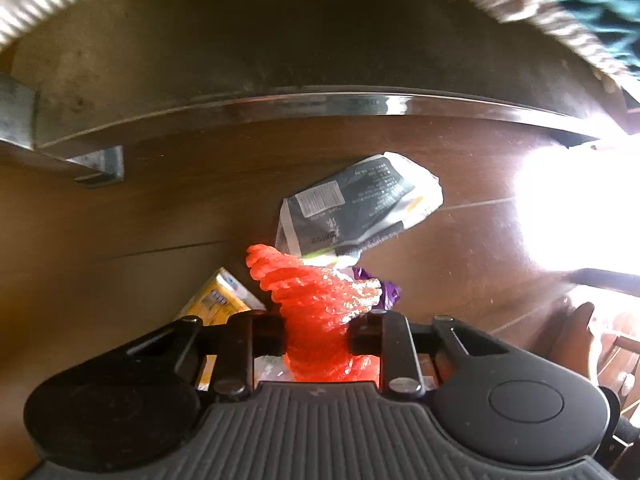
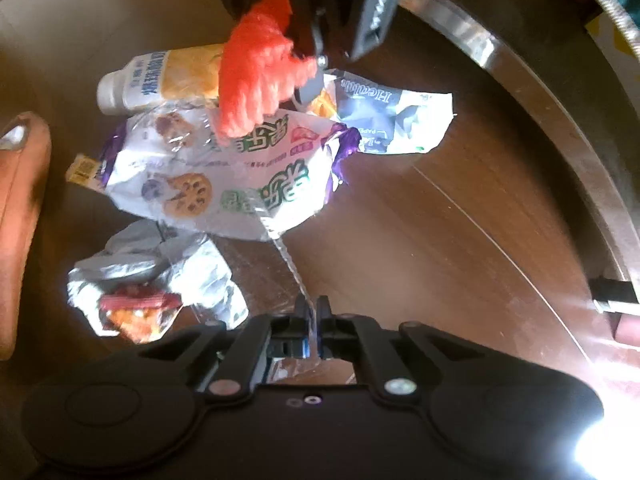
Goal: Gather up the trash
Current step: 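Grasp the orange mesh net with the left tool while the right tool grasps the clear plastic tray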
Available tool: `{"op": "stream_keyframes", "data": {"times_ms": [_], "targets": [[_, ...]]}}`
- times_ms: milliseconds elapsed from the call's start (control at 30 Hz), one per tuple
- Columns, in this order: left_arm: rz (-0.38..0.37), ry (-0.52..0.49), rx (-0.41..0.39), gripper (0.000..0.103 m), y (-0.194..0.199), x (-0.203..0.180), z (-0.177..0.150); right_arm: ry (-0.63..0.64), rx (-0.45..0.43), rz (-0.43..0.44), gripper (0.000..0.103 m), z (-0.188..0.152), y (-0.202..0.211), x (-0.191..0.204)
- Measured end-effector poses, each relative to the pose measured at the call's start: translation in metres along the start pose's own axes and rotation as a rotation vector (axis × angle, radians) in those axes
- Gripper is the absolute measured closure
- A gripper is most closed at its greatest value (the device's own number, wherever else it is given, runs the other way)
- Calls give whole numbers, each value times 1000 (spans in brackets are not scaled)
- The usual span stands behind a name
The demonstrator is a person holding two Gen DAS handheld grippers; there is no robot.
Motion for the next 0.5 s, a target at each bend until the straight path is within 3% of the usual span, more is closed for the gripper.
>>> {"op": "stream_keyframes", "data": {"times_ms": [233, 500], "targets": [[82, -71, -23, 82, 56, -15, -22, 44, -24, -61, 103, -19, 43, 10], [51, -117, -147, 82, 159, -40, -58, -61, -94, -99, 103, -46, 117, -10]]}}
Point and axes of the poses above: each gripper's, at about its wrist camera, not at the fingertips, and y roughly against the way its jaws point, x to its left, z to its top, the point moved 4 cm from there along -y, roughly the way its jaws point, and after that the axes turned 13 degrees about x, right-handed, at the moved point
